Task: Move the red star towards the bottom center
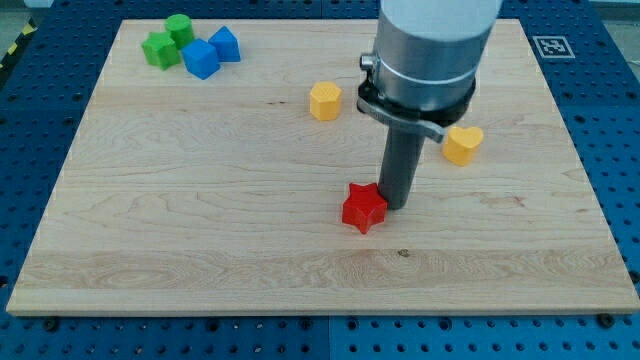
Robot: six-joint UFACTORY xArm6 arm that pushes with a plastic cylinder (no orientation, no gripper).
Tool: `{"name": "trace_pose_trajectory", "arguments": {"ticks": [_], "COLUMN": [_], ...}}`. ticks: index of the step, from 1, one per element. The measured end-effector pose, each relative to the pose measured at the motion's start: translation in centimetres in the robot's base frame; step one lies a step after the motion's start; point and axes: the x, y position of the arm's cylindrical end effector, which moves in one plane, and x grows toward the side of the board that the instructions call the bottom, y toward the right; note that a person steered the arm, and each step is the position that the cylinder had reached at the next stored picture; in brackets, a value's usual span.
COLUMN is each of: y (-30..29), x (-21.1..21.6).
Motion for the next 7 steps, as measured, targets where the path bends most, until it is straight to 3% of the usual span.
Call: {"name": "trace_pose_trajectory", "arguments": {"ticks": [4,7], "y": [-5.7,-2.4], "x": [-0.7,0.7]}}
